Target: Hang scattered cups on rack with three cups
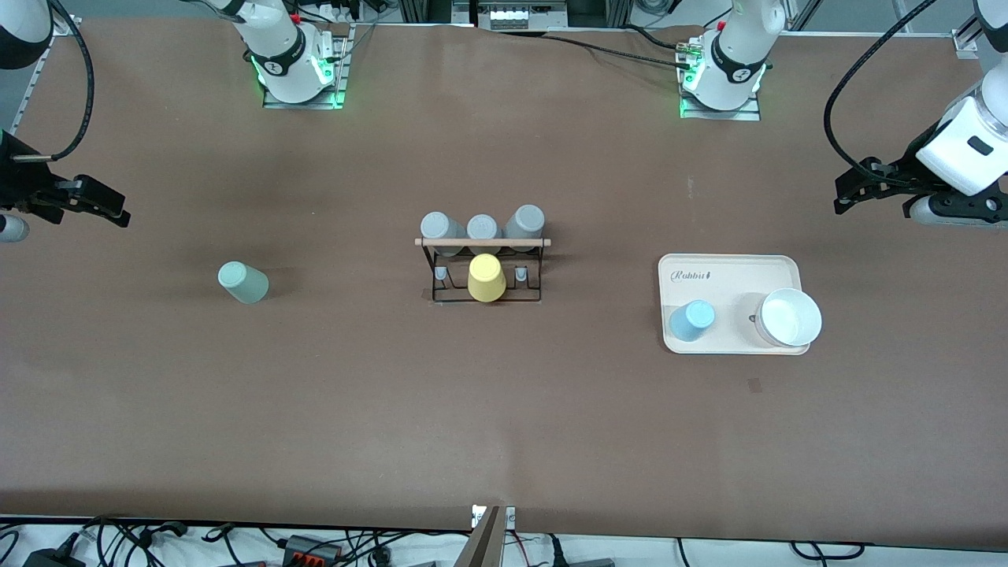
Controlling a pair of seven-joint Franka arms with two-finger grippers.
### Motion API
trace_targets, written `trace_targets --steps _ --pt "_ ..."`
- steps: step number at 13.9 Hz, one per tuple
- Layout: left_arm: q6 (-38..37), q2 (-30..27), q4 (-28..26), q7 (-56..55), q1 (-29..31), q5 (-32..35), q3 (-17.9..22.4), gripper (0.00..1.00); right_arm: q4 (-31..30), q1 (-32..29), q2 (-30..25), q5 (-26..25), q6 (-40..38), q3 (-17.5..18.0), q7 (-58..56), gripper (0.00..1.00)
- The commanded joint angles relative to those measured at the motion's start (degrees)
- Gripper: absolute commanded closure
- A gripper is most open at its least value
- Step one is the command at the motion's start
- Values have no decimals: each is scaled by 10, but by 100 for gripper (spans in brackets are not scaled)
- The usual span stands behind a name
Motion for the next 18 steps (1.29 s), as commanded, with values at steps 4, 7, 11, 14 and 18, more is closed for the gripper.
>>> trace_targets --steps 4,7,11,14,18 --pt "3 -12 -5 0 7 -11 -2 0 -7 -11 -15 9 -9 8 -12 0" --pt "2 5 4 0 4 -13 -2 0 -7 -11 -11 9 -4 8 -12 0" --pt "-1 86 21 5 -1 -46 -2 0 -7 -11 -10 9 -2 8 -12 0" --pt "9 142 26 6 -4 -46 -2 0 -6 -11 -10 9 -2 8 -12 0" --pt "114 259 51 -7 -61 -39 -5 0 -5 -11 -9 9 0 8 -12 0"
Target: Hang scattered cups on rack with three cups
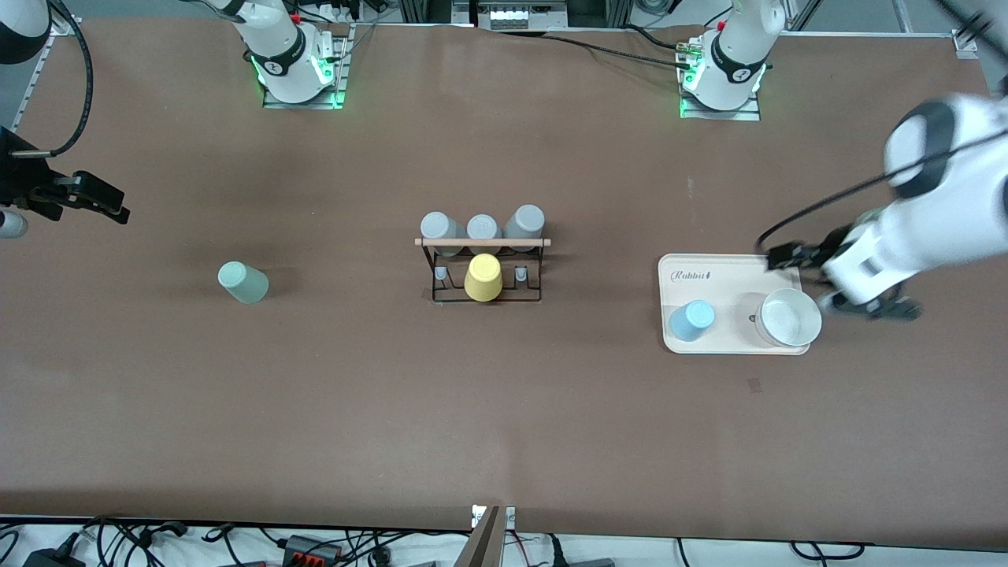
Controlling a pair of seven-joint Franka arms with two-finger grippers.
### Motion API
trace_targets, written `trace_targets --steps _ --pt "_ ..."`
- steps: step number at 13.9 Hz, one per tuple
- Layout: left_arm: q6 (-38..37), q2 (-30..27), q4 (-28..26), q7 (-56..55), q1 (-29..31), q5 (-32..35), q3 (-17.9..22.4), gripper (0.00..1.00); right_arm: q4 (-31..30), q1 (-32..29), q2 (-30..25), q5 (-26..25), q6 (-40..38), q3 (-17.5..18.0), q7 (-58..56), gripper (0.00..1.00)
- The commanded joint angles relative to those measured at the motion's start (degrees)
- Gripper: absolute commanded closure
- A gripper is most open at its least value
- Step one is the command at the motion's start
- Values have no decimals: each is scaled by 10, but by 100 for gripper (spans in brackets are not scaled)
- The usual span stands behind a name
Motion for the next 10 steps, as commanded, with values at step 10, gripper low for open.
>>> trace_targets --steps 10 --pt "103 175 34 -22 -50 -4 -1 0 -4 -11 1 8 8 7 -11 0"
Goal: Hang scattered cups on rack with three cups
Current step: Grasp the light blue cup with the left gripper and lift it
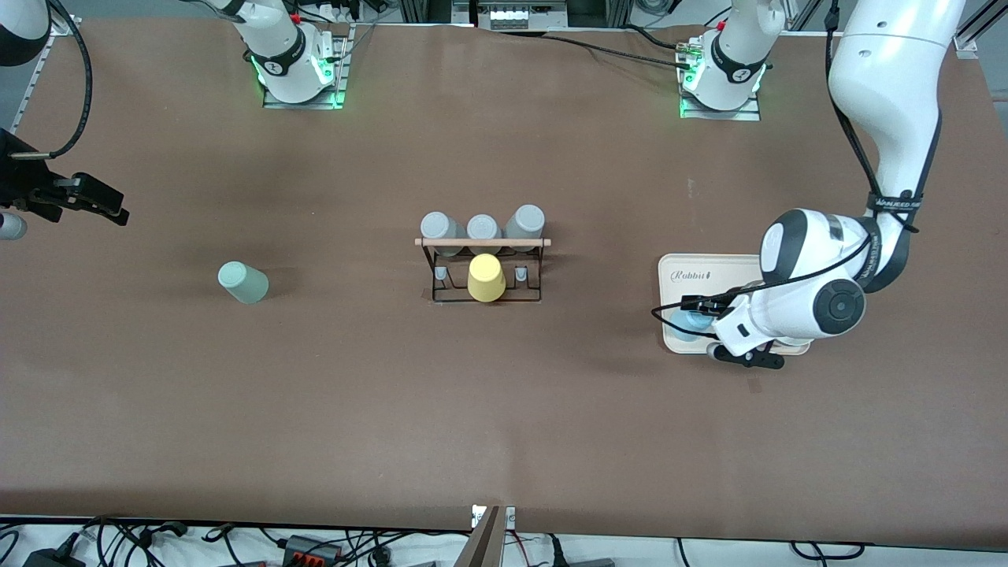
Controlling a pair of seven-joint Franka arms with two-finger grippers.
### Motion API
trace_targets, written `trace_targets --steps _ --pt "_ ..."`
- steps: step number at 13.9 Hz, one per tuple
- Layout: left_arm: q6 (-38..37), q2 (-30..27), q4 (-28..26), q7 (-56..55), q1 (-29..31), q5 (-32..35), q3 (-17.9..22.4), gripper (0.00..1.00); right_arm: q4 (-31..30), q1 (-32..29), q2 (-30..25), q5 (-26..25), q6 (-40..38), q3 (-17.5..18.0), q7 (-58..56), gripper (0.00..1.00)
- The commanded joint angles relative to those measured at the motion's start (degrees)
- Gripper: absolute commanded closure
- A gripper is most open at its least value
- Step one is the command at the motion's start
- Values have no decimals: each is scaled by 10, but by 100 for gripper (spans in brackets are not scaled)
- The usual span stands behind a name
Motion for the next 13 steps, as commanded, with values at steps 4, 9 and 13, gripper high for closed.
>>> trace_targets --steps 4,9,13 --pt "14 36 20 -3 -3 -3 1 0 -4 -10 -1 8 6 7 -11 0" --pt "22 46 20 -2 -15 -3 1 0 -4 -10 -1 8 6 7 -11 0" --pt "22 44 22 1 -13 -2 6 68 -3 -10 -1 10 2 7 -6 0"
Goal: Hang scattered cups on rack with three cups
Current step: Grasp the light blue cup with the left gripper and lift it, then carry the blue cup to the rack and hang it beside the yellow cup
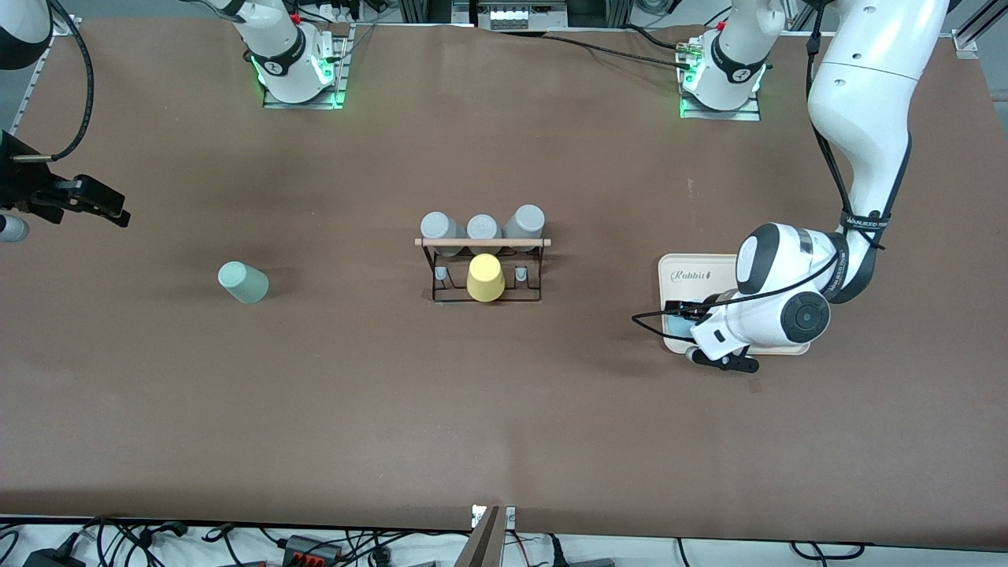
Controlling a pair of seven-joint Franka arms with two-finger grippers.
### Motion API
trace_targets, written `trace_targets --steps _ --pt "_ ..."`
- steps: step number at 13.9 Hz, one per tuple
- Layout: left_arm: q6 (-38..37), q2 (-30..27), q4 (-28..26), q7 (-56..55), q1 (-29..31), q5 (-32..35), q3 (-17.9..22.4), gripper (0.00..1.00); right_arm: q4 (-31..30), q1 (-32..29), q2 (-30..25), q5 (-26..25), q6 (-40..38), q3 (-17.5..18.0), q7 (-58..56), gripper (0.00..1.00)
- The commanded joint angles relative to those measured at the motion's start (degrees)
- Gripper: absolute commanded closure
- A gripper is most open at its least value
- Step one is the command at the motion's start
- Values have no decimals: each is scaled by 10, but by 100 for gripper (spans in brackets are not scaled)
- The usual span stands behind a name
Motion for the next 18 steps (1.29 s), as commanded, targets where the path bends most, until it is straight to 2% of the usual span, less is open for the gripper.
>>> trace_targets --steps 1,2,5,7,9,10,12,14,15,18 --pt "-3 2 16 2 1 -2 5 87 -4 -10 -3 10 0 7 -6 0" --pt "-5 1 24 2 1 -2 5 99 -3 -11 -3 10 0 7 -4 0" --pt "-20 -1 53 2 3 -3 3 99 -4 -11 -3 10 1 7 -3 0" --pt "-73 -12 94 1 -6 -3 -2 99 -3 -12 -3 10 -2 7 -3 0" --pt "-147 -13 158 -7 -46 -11 -2 99 2 -9 -3 8 0 7 -4 0" --pt "-165 -13 183 -38 -74 -14 -2 99 2 -8 -3 8 -1 7 -4 0" --pt "-167 -9 215 -171 -132 -16 -2 99 2 -8 -3 7 -2 8 -5 0" --pt "-165 -3 246 -307 -184 -57 -1 99 2 -9 -3 7 -4 7 -5 0" --pt "-164 -3 248 -363 -192 -84 -1 99 2 -9 -3 7 -7 7 -5 0" --pt "-167 -7 247 -391 -205 -118 -2 99 2 -10 -3 7 -7 8 -5 0"
